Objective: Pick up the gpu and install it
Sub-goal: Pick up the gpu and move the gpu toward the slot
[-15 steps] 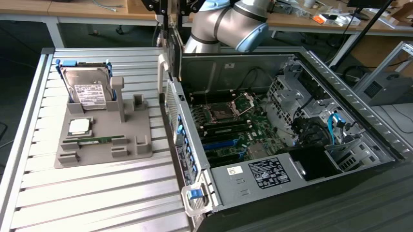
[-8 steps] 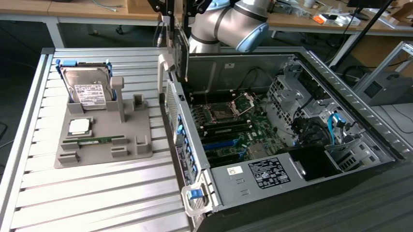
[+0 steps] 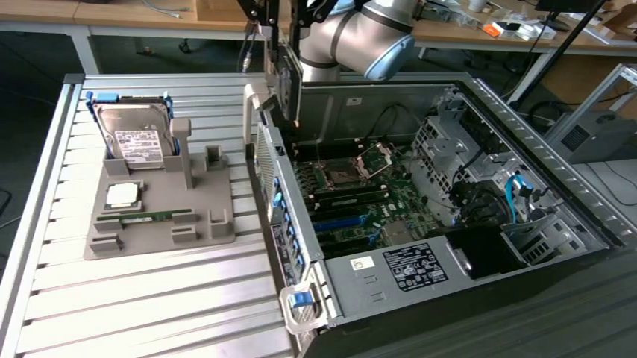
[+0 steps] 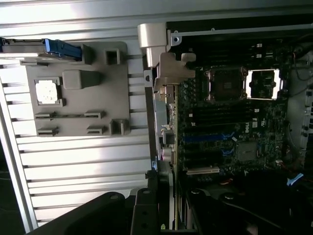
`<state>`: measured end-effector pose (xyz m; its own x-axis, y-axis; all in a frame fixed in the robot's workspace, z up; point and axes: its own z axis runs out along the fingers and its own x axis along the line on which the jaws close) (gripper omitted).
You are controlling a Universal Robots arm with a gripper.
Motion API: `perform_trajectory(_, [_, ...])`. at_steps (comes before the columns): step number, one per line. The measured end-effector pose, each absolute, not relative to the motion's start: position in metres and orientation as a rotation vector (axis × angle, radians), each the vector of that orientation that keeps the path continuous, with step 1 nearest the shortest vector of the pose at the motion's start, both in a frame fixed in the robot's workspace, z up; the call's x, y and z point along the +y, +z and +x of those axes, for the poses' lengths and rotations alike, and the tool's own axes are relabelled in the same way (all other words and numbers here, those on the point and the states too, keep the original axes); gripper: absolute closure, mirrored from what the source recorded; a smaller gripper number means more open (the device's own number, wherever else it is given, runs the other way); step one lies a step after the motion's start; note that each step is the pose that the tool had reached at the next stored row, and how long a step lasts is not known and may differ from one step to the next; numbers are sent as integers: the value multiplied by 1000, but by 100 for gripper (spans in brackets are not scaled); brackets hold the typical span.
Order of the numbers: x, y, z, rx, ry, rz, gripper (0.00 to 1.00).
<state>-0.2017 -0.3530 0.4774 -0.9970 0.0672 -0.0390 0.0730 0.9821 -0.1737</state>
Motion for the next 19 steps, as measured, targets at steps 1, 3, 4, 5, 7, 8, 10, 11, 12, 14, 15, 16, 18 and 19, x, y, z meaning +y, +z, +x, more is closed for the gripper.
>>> perform_trajectory(1, [-353, 477, -201, 3094, -276, 109, 73])
perform_trajectory(3, [-353, 477, -199, 3094, -279, 110, 73])
perform_trajectory(4, [-353, 477, -198, 3094, -281, 109, 73])
perform_trajectory(5, [-353, 477, -197, 3094, -283, 109, 73])
perform_trajectory(7, [-353, 477, -195, 3093, -285, 109, 73])
perform_trajectory(8, [-353, 477, -194, 3093, -287, 109, 73])
perform_trajectory(10, [-353, 477, -192, 3093, -290, 109, 73])
perform_trajectory(11, [-353, 477, -191, 3093, -291, 109, 73])
perform_trajectory(12, [-353, 477, -190, 3092, -292, 109, 73])
perform_trajectory(14, [-353, 477, -188, 3092, -293, 109, 73])
perform_trajectory(15, [-353, 477, -187, 3092, -295, 109, 73])
perform_trajectory(16, [-353, 477, -186, 3092, -295, 109, 73])
perform_trajectory(18, [-353, 476, -184, 3092, -297, 109, 73])
perform_trajectory(19, [-353, 476, -183, 3092, -298, 109, 73])
